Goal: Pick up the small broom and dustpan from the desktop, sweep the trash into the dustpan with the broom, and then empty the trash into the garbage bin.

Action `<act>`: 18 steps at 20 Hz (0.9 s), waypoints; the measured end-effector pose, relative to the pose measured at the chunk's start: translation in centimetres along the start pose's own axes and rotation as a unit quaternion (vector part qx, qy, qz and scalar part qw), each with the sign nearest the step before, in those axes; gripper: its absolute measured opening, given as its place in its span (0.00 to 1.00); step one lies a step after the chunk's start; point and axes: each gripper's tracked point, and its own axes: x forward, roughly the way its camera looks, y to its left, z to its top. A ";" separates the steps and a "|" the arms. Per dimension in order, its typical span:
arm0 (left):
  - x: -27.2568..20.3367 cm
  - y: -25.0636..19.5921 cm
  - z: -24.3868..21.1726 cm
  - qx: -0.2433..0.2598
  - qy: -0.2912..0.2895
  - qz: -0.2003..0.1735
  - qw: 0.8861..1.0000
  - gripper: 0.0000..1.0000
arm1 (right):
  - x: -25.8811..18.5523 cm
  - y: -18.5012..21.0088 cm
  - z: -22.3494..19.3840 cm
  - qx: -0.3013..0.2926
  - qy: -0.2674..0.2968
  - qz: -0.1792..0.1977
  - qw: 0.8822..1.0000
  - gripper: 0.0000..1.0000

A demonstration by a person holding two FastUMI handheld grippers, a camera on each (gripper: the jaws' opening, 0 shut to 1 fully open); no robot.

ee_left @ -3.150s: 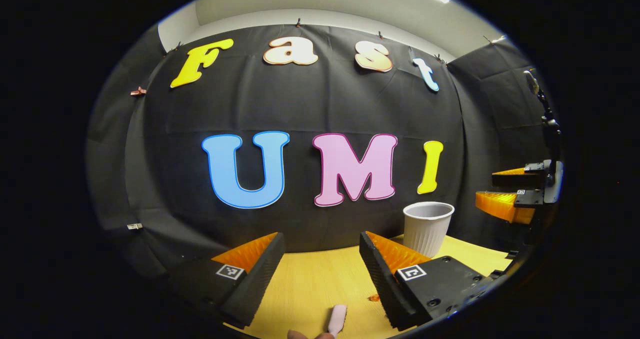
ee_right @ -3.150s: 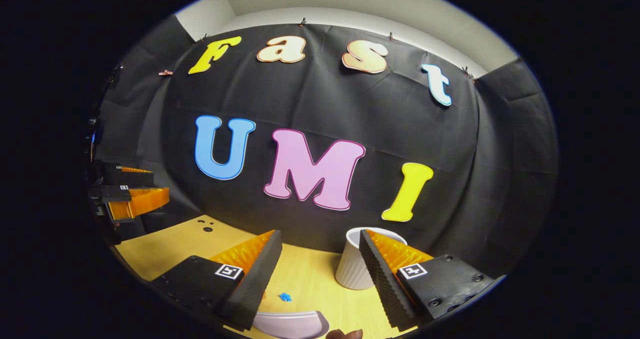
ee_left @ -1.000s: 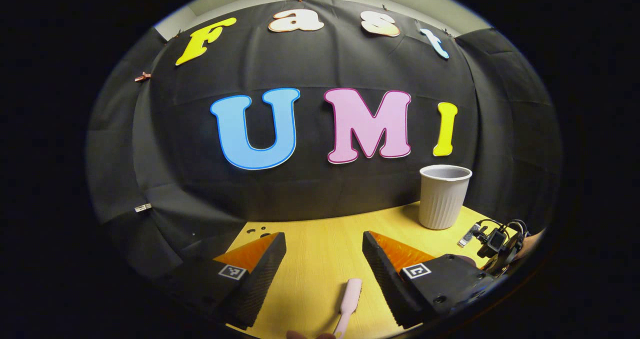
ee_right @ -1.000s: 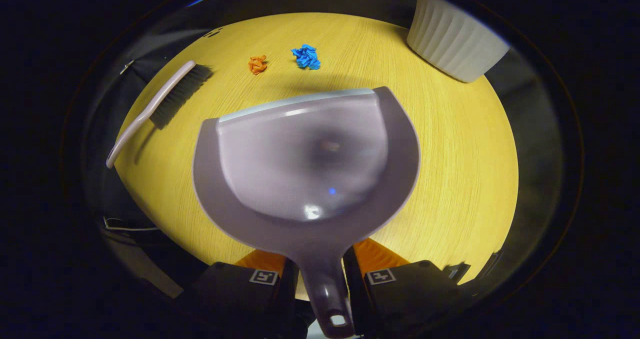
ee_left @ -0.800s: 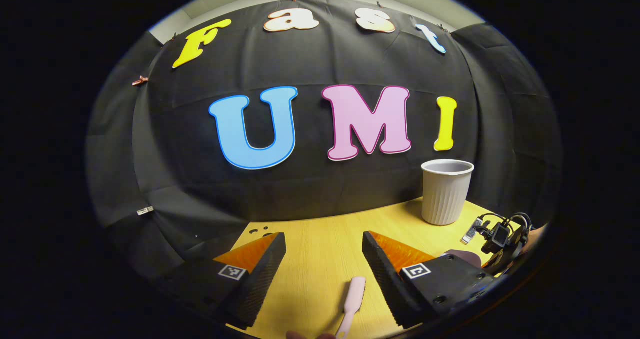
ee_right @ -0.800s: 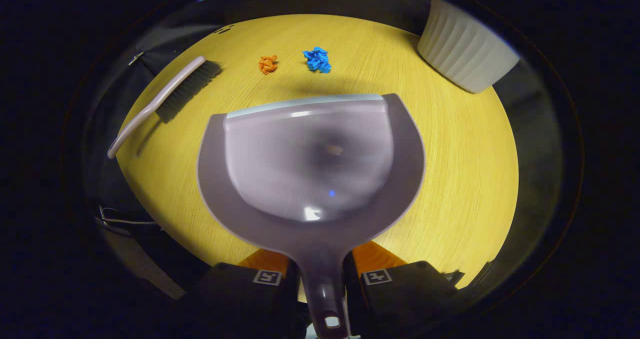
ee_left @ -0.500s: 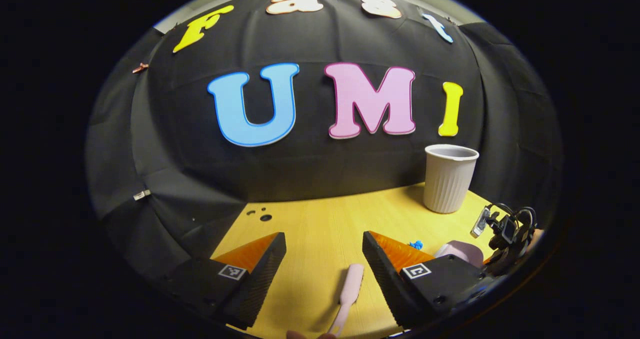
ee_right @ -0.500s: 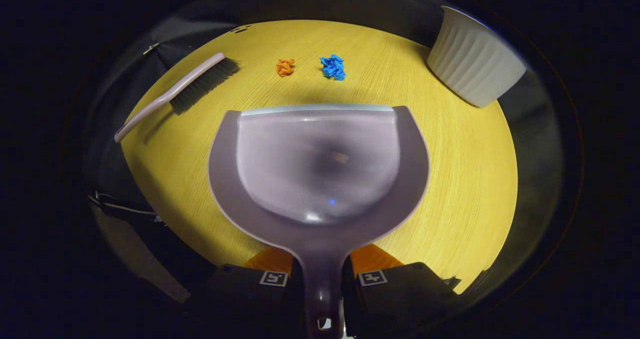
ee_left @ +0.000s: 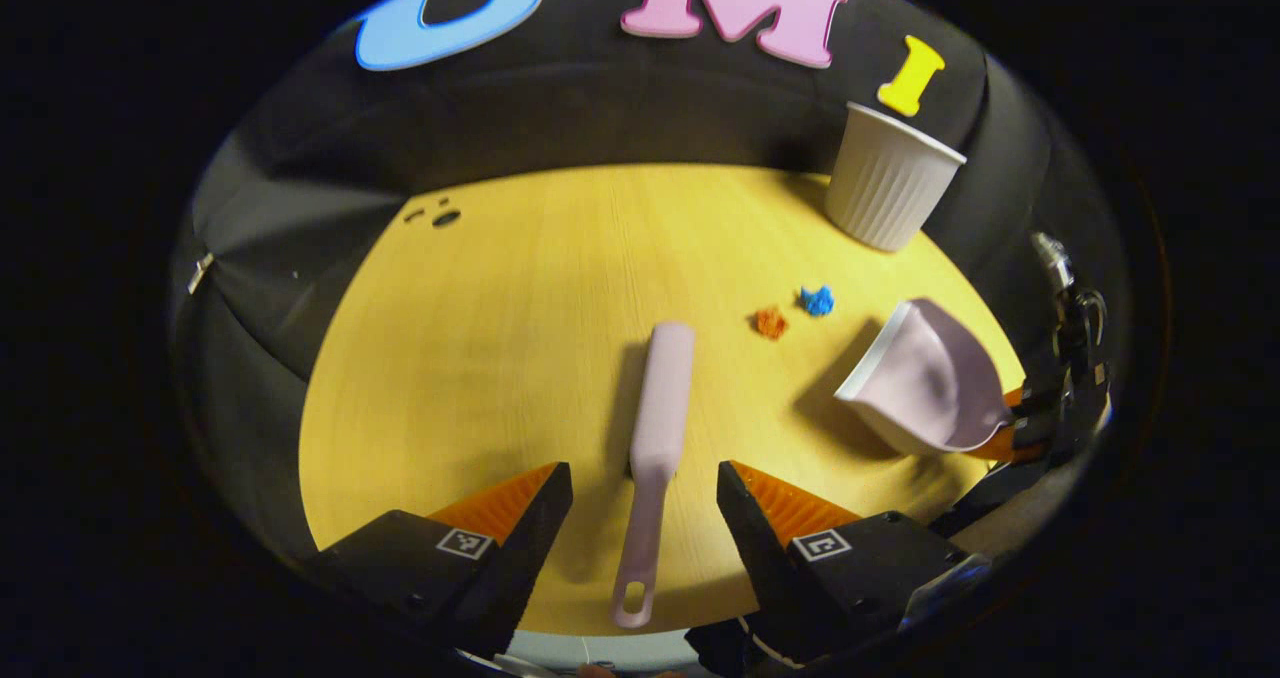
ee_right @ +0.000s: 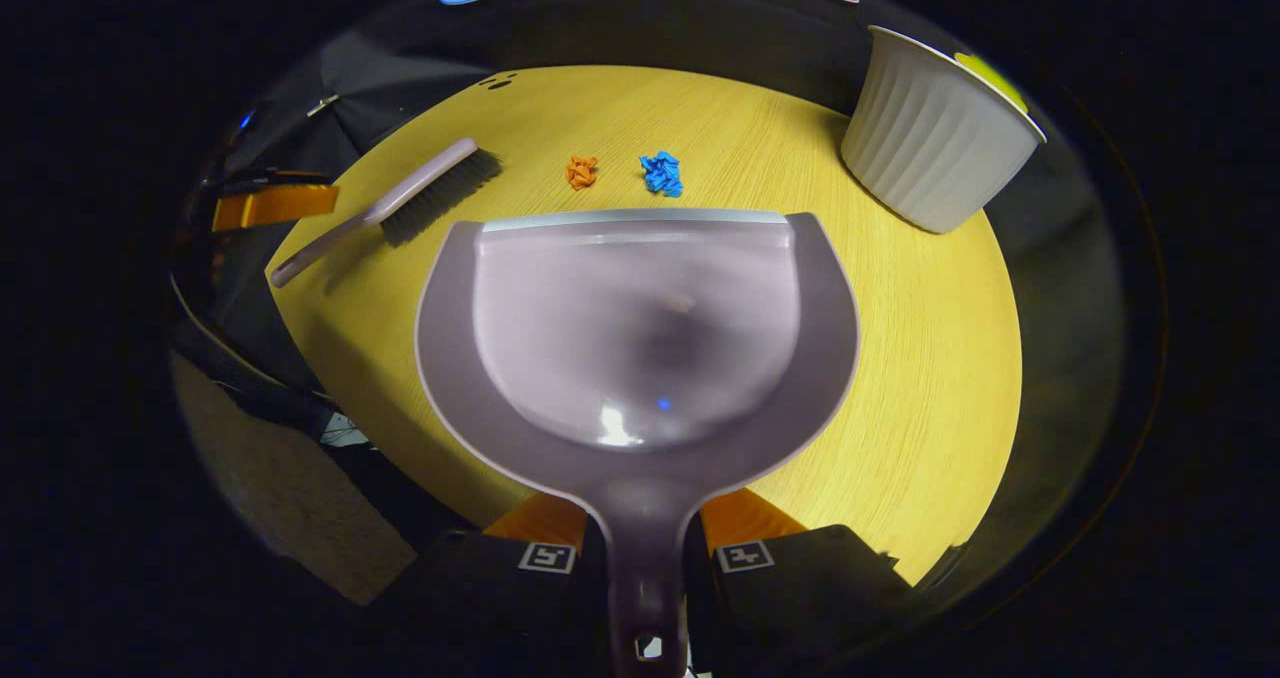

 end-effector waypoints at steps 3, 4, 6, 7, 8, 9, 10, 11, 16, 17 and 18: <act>3.5 0.1 -2.4 0.030 0.055 -0.004 0.998 0.88 | -0.1 -0.2 0.0 0.000 0.003 -0.003 1.000 0.41; 4.4 -0.1 -2.9 0.030 0.068 -0.007 0.997 0.87 | -0.2 -0.1 0.0 0.000 0.004 -0.003 1.000 0.36; 5.5 -0.3 -3.8 0.031 0.093 -0.007 0.995 0.83 | -0.2 0.1 -0.1 -0.002 0.006 -0.002 1.000 0.36; 6.0 -0.3 -3.9 0.033 0.101 -0.005 0.994 0.78 | -0.2 0.2 -0.1 -0.003 0.007 -0.001 1.000 0.36; 6.4 -0.3 -4.0 0.036 0.105 -0.003 0.994 0.77 | -0.2 0.3 -0.1 -0.003 0.009 -0.001 1.000 0.36; 6.8 -0.4 -4.0 0.038 0.109 -0.005 0.993 0.68 | -0.3 0.3 -0.2 -0.004 0.011 -0.001 1.000 0.36; 7.1 -0.6 -4.2 0.038 0.115 -0.007 0.993 0.67 | -0.3 0.4 -0.2 -0.005 0.013 -0.001 1.000 0.36; 7.3 -0.3 -4.3 0.041 0.120 0.004 0.992 0.65 | -0.4 0.5 -0.3 -0.006 0.015 0.000 1.000 0.36; 7.5 -0.5 -4.1 0.048 0.127 0.007 0.991 0.38 | -0.3 0.1 -0.4 -0.015 0.029 0.006 0.999 0.41; 7.6 -0.3 -3.8 0.053 0.125 0.011 0.991 0.31 | -0.3 -0.1 -0.5 -0.019 0.037 0.009 0.999 0.36; 7.7 0.2 -3.0 0.063 0.116 0.024 0.991 0.28 | -0.2 -0.4 -0.6 -0.024 0.049 0.011 0.998 0.36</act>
